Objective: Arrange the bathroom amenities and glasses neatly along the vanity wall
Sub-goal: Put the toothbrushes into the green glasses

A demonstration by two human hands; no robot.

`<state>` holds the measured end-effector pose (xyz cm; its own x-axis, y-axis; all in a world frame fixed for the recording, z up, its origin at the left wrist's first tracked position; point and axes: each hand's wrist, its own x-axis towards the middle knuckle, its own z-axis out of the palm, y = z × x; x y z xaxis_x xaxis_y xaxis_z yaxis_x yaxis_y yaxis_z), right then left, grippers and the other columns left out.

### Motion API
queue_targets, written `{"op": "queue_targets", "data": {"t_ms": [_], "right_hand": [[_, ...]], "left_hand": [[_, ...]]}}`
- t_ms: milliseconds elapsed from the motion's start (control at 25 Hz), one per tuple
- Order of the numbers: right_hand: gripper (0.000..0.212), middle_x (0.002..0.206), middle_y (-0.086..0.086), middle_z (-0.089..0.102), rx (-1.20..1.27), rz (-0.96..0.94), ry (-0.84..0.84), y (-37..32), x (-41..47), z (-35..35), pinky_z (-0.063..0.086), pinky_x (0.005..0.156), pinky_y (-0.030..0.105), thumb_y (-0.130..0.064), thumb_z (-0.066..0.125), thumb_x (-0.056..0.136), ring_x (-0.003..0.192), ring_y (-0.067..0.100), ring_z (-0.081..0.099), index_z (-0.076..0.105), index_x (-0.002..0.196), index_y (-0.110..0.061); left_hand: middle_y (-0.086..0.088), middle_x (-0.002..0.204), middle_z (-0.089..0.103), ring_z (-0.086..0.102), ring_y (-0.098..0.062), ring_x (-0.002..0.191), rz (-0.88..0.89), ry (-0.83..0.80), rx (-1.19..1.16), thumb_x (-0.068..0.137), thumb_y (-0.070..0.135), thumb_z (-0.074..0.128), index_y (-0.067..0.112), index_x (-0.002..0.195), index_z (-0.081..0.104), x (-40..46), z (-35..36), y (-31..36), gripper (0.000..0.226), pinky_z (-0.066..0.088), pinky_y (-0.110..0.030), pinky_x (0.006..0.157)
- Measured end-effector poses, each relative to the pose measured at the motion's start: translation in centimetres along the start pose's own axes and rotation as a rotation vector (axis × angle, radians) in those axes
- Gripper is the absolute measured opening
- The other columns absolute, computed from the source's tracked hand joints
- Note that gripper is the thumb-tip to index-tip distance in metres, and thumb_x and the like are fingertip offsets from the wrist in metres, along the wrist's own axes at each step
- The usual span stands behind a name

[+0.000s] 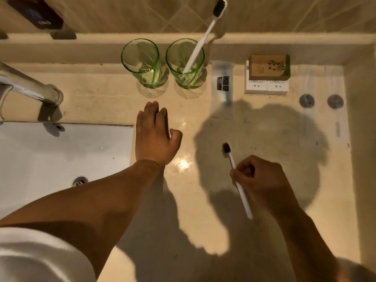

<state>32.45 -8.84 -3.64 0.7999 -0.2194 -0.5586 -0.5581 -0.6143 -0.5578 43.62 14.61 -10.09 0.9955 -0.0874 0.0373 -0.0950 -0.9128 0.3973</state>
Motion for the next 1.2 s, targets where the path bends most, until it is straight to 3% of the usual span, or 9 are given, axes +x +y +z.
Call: {"op": "queue_targets", "data": {"t_ms": [80,200,440,640,840,1200], "right_hand": [[0.007,0.075,-0.013,0.070,0.105,-0.048,0.031,-3.1,2.7,-0.8,0.041,0.053,0.001,-0.032,0.072,0.088,0.066,-0.009,0.064,0.069,0.085,-0.028],[0.003,0.075,-0.010,0.071,0.315,-0.168,0.072,-7.7,5.6,-1.6,0.042,0.056,0.000,-0.026,0.072,0.090,0.064,-0.006,0.065,0.073,0.088,-0.024],[0.012,0.070,0.000,0.075,0.660,-0.364,0.199,-15.7,8.7,-3.6,0.048,0.051,0.014,-0.017,0.071,0.091,0.056,0.005,0.067,0.075,0.095,-0.006],[0.018,0.069,0.011,0.075,0.926,-0.371,0.201,-20.6,10.2,-2.8,0.054,0.057,0.029,-0.017,0.072,0.089,0.063,0.021,0.072,0.072,0.088,0.001],[0.016,0.067,0.010,0.075,0.877,-0.303,0.173,-23.8,12.4,-1.0,0.052,0.058,0.031,-0.020,0.072,0.089,0.063,0.019,0.072,0.073,0.090,-0.004],[0.017,0.049,-0.001,0.066,0.460,-0.388,0.274,-24.7,14.8,1.8,0.059,0.066,0.039,-0.026,0.073,0.085,0.047,0.013,0.066,0.076,0.072,-0.016]], "left_hand": [[-0.022,0.150,0.045,0.034,-0.037,0.144,0.004,0.001,-0.001,0.081,0.022,0.058,-0.002,0.132,0.055,0.1,0.1,-0.2,0.057,0.027,-0.056,0.118],[-0.019,0.154,0.042,0.029,-0.033,0.148,-0.001,-0.025,0.012,0.081,0.025,0.057,0.001,0.135,0.054,0.3,0.3,-0.5,0.059,0.021,-0.052,0.123],[-0.020,0.156,0.040,0.025,-0.034,0.149,0.022,-0.064,0.065,0.083,0.032,0.053,0.004,0.139,0.051,0.4,0.3,-1.0,0.063,0.018,-0.050,0.124],[-0.018,0.154,0.043,0.029,-0.034,0.148,0.008,-0.066,0.062,0.083,0.036,0.055,0.006,0.140,0.053,0.4,0.1,-0.8,0.064,0.023,-0.050,0.123],[-0.014,0.156,0.042,0.027,-0.030,0.150,-0.023,-0.062,0.047,0.083,0.033,0.055,0.008,0.141,0.053,0.5,0.2,-0.8,0.063,0.026,-0.050,0.122],[-0.011,0.157,0.041,0.027,-0.028,0.151,-0.036,-0.059,0.082,0.084,0.035,0.053,0.010,0.141,0.053,0.4,0.7,-1.1,0.063,0.030,-0.049,0.121]]}}
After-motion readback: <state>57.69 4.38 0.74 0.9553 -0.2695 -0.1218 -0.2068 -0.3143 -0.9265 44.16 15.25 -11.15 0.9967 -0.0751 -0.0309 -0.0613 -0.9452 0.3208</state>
